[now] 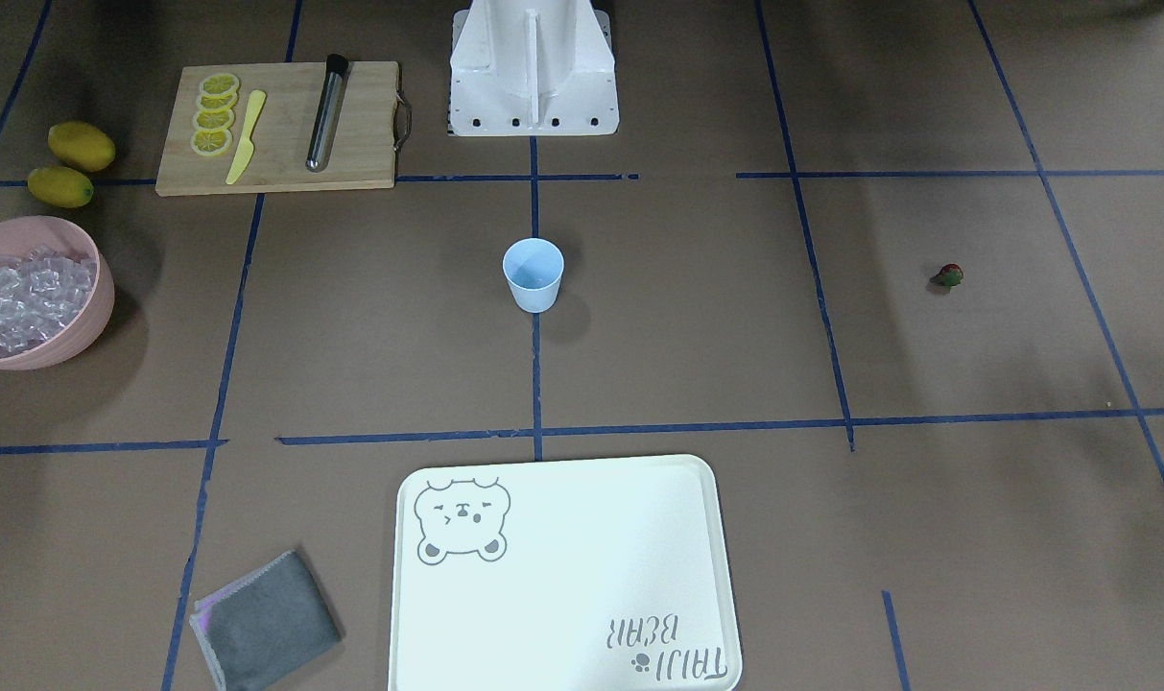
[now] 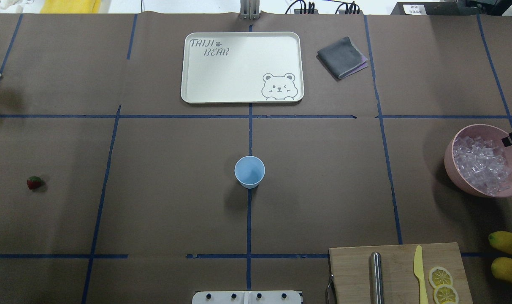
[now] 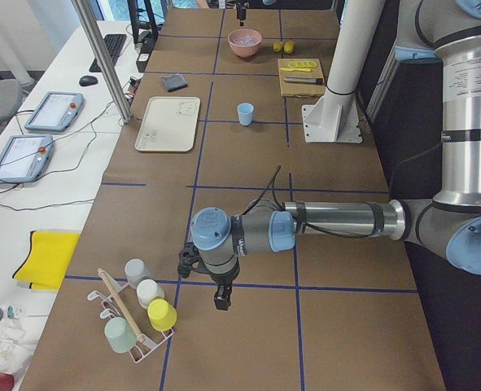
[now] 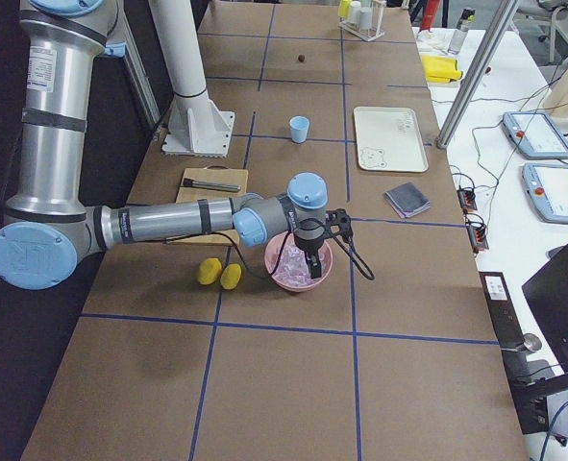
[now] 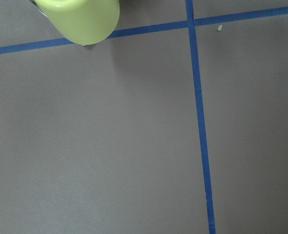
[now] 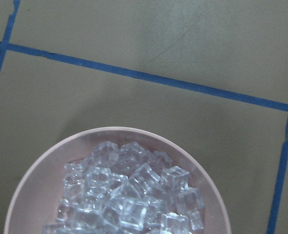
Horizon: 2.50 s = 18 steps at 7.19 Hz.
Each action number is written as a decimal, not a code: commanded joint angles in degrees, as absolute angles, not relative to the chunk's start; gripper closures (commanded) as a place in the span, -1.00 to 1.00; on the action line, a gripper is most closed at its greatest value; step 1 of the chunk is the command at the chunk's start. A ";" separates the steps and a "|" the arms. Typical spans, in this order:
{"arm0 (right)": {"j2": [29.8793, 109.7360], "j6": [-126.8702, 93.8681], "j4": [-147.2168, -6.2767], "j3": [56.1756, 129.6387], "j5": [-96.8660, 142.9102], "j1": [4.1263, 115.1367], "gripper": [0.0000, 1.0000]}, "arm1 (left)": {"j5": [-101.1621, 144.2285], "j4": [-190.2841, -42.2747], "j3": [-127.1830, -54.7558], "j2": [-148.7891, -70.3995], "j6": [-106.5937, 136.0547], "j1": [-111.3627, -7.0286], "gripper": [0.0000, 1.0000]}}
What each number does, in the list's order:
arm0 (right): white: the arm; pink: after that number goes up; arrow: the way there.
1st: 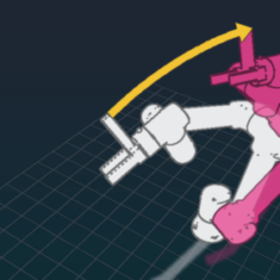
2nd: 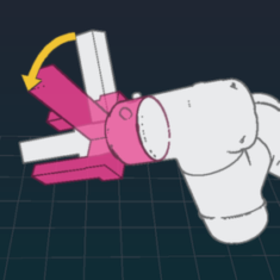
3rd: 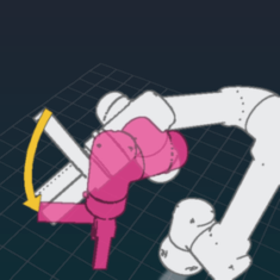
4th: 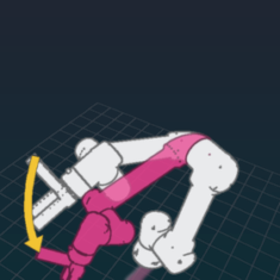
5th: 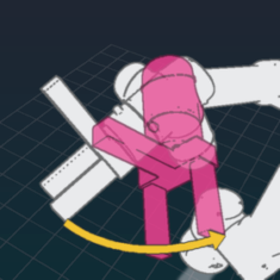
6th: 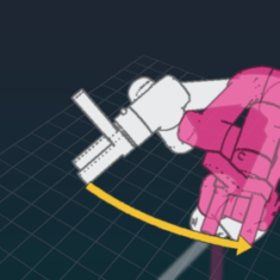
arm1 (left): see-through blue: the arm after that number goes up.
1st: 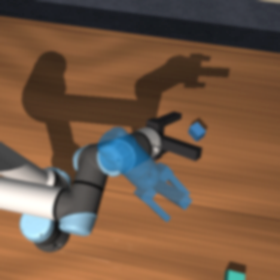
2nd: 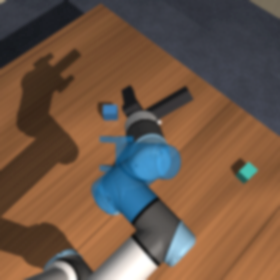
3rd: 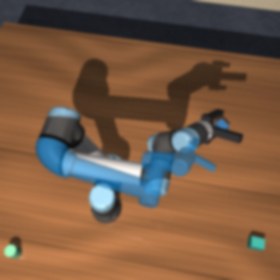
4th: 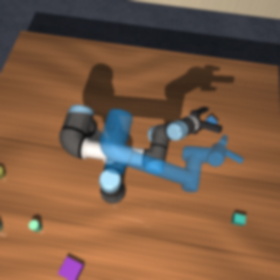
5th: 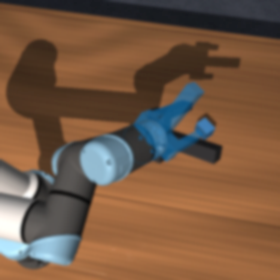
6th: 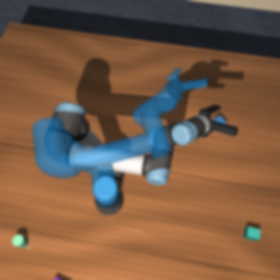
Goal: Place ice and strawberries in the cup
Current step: 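Lower the right gripper into the bowl and grasp an ice cube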
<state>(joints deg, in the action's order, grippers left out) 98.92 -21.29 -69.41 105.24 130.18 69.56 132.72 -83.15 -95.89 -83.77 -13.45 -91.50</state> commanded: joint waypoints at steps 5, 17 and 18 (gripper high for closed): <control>97.39 -28.91 -61.97 99.68 126.65 63.90 -0.89 | 132.71 -83.14 -95.80 -83.76 -13.45 -91.41 -1.00; 97.12 -28.83 -62.58 99.66 127.00 63.02 0.83 | 132.71 -83.14 -95.98 -83.76 -13.45 -91.32 -1.00; 96.95 -28.57 -62.84 100.10 127.26 65.11 0.83 | 132.71 -83.14 -95.98 -83.76 -13.45 -91.32 -1.00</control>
